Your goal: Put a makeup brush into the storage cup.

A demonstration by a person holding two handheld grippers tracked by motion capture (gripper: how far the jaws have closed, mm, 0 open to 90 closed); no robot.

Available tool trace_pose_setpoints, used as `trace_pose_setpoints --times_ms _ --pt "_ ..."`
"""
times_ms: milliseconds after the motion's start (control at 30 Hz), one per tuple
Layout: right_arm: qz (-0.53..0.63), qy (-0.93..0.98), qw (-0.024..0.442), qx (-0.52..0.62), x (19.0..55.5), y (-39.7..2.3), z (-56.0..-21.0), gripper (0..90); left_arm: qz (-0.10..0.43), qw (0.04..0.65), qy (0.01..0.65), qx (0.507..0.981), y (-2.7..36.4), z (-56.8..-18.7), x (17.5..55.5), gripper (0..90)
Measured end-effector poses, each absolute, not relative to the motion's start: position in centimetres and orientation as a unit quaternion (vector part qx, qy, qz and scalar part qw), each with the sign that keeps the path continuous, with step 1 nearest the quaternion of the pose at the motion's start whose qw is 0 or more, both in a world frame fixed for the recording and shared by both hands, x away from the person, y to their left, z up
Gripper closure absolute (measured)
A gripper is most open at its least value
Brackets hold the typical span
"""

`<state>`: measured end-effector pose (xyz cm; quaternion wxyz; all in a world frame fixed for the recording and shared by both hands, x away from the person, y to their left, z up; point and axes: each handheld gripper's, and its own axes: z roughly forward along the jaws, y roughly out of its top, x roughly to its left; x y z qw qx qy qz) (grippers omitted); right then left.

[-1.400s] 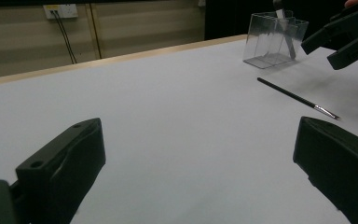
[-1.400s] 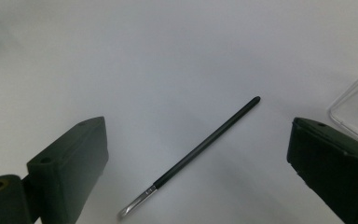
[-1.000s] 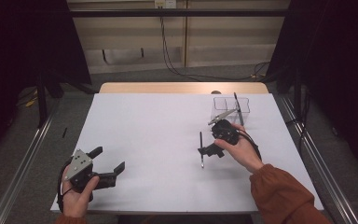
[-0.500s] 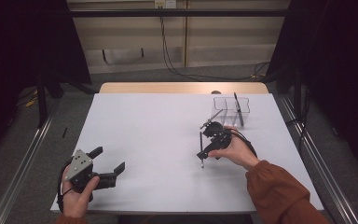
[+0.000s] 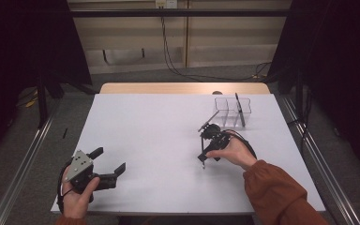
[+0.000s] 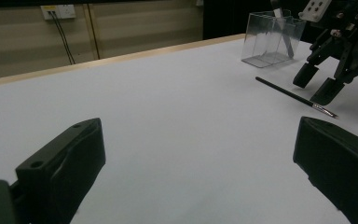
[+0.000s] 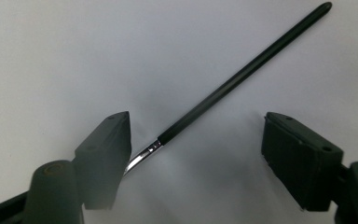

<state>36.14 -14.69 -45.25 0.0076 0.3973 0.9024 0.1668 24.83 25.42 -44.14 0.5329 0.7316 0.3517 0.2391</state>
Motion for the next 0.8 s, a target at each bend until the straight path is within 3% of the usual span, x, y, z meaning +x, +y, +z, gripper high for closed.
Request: trace_pose_setpoints --times_ms 367,533,800 --pt "0.151 0.902 -0.003 0.404 36.4 -14.0 -45.3 42.6 0.239 0.532 0.349 0.734 25.4 -44.2 24.9 2.2" --pt "0.131 0.908 0.025 0.397 36.1 -13.5 -45.4 50.6 0.238 0.532 0.348 0.734 25.4 -44.2 24.9 2.2" --pt "0.114 0.909 0.028 0.4 36.1 -13.1 -45.3 55.7 0.237 0.531 0.347 0.736 25.4 -44.2 24.9 2.2"
